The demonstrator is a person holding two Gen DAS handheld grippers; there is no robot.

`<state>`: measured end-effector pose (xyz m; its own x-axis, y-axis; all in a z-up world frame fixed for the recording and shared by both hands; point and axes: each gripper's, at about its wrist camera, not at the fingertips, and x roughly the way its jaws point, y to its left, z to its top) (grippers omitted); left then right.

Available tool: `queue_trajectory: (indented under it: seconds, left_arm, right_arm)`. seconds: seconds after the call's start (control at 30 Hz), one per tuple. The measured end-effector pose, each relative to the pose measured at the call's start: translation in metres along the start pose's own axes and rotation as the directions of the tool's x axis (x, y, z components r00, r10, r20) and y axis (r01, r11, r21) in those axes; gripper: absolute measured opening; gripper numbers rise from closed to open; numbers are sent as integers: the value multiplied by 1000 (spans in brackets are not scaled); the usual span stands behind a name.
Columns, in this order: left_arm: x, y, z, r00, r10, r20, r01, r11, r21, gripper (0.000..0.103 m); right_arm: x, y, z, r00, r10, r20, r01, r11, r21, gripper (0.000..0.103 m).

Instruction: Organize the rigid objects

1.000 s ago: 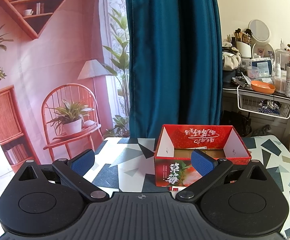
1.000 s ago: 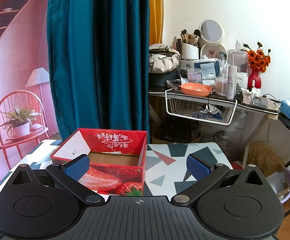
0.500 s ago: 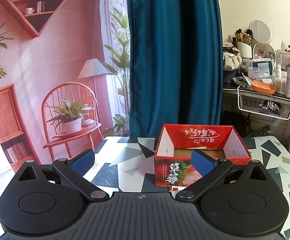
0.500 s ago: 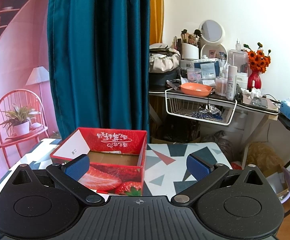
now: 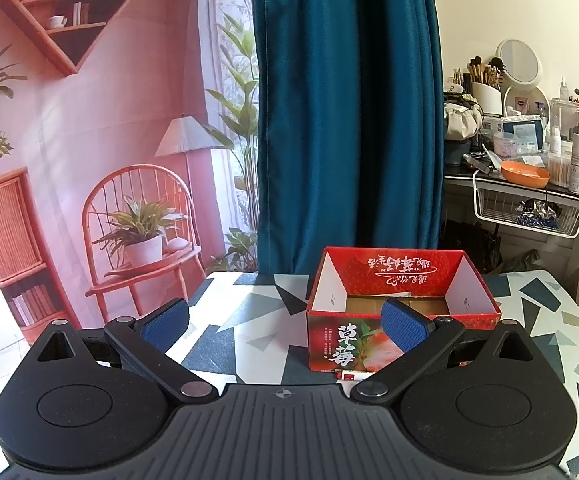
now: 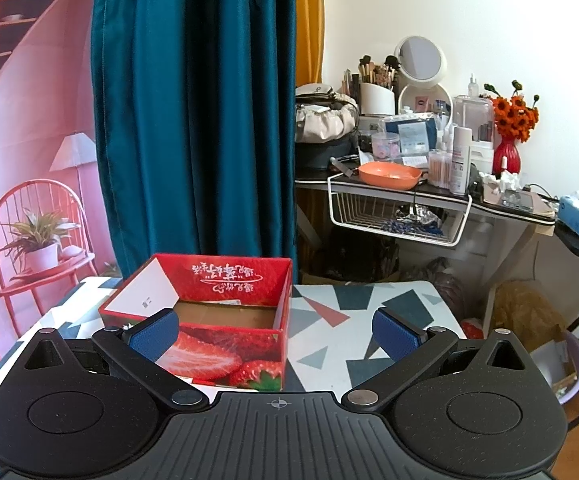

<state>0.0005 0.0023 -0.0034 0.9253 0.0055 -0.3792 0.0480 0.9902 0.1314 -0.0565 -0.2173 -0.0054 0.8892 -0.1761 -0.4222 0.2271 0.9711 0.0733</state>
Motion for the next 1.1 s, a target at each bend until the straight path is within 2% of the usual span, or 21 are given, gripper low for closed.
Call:
queue_trajectory:
  seconds: [0.47,0.87,1.1]
  left_arm:
    - [-1,2,1,1000,-25,5,25,999,-20,103]
    - [5,3,1,999,-27,-39,26,999,-29,103]
    - [7,1,0,997,-42,-58,41,999,-26,103]
  right_arm:
    - [0,0,0,1000,0,-1,0,1000,2,103]
    - [0,1,0,1000,-2,-2,2,1000,3,103]
    - [2,0,-3,999,32,7,-33,999,14,103]
